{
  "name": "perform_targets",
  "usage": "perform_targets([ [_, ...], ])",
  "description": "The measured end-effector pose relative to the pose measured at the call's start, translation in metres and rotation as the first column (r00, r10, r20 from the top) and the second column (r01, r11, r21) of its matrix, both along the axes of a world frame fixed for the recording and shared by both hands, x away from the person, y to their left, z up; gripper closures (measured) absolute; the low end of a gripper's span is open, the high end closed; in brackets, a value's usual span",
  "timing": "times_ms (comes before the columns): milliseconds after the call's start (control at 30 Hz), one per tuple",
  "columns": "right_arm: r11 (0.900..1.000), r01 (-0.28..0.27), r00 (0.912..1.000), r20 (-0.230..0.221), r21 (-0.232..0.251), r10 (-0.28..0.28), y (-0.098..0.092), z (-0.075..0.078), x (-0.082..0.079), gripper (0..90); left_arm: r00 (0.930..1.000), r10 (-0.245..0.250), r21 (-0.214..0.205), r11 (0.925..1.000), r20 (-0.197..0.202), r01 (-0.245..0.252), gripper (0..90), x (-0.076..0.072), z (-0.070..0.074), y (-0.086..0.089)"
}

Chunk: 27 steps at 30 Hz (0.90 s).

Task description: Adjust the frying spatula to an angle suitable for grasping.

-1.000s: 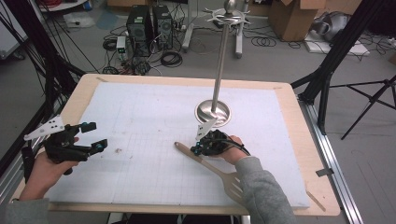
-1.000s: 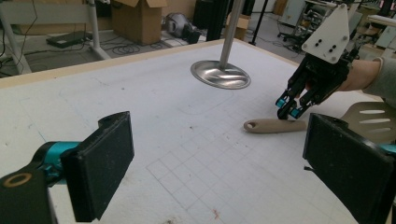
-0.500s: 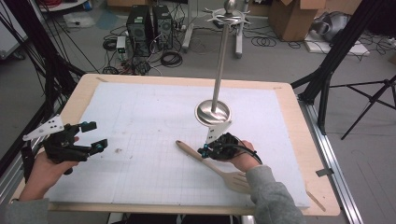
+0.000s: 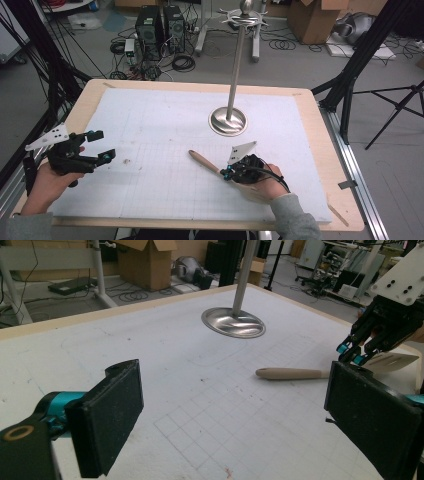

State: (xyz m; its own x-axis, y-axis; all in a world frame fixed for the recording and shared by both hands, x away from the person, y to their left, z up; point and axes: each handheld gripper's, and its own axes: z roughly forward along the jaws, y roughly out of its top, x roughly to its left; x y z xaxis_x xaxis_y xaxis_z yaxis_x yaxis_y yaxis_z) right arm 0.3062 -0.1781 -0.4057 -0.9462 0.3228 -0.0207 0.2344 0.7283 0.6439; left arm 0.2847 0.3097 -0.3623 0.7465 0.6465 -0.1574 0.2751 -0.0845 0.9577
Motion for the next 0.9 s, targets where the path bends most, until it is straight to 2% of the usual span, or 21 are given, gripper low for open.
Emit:
perform_targets([
  [133,0.9986,0.026,0.9993,-0.028,0.046,-0.025,-0.011,-0.004,0.000,90.0,1.0000,0.000,-0.001,1.0000,-0.002,0.000,9.2,0.001,-0.001,0.000],
  [233,0.9985,0.040,0.9982,-0.047,0.038,-0.038,-0.015,-0.006,-0.001,90.0,1.0000,-0.002,0.001,1.0000,-0.005,0.002,9.2,0.002,-0.002,-0.001],
  [333,0.9991,0.042,0.9977,-0.053,0.006,-0.042,-0.013,-0.011,-0.003,90.0,1.0000,-0.003,0.001,1.0000,-0.007,0.003,9.3,0.002,-0.002,-0.002],
  [467,0.9987,0.050,0.9970,-0.060,0.015,-0.049,-0.014,-0.013,-0.003,90.0,1.0000,-0.006,0.003,1.0000,-0.008,0.006,9.3,0.002,-0.002,-0.002],
  [533,0.9995,0.033,0.9966,-0.076,0.005,-0.032,-0.012,-0.014,-0.005,90.0,1.0000,-0.006,0.004,1.0000,-0.007,0.006,9.2,0.002,-0.002,-0.002],
  [633,0.9998,0.013,0.9976,-0.068,-0.012,-0.014,-0.009,-0.015,-0.007,90.0,1.0000,-0.006,0.002,1.0000,-0.007,0.006,9.3,0.002,-0.002,-0.002],
  [767,0.9998,0.018,0.9977,-0.065,-0.011,-0.019,-0.009,-0.015,-0.007,90.0,1.0000,-0.005,0.003,1.0000,-0.008,0.005,9.2,0.002,-0.002,-0.002],
  [833,0.9997,0.021,0.9988,-0.044,-0.013,-0.022,-0.010,-0.013,-0.009,90.0,1.0000,-0.005,0.001,1.0000,-0.009,0.005,9.3,0.003,-0.002,-0.002],
  [900,0.9988,0.048,0.9987,-0.016,-0.001,-0.048,-0.011,-0.007,-0.009,90.0,1.0000,-0.004,0.002,1.0000,-0.009,0.004,9.2,0.003,-0.003,-0.002],
])
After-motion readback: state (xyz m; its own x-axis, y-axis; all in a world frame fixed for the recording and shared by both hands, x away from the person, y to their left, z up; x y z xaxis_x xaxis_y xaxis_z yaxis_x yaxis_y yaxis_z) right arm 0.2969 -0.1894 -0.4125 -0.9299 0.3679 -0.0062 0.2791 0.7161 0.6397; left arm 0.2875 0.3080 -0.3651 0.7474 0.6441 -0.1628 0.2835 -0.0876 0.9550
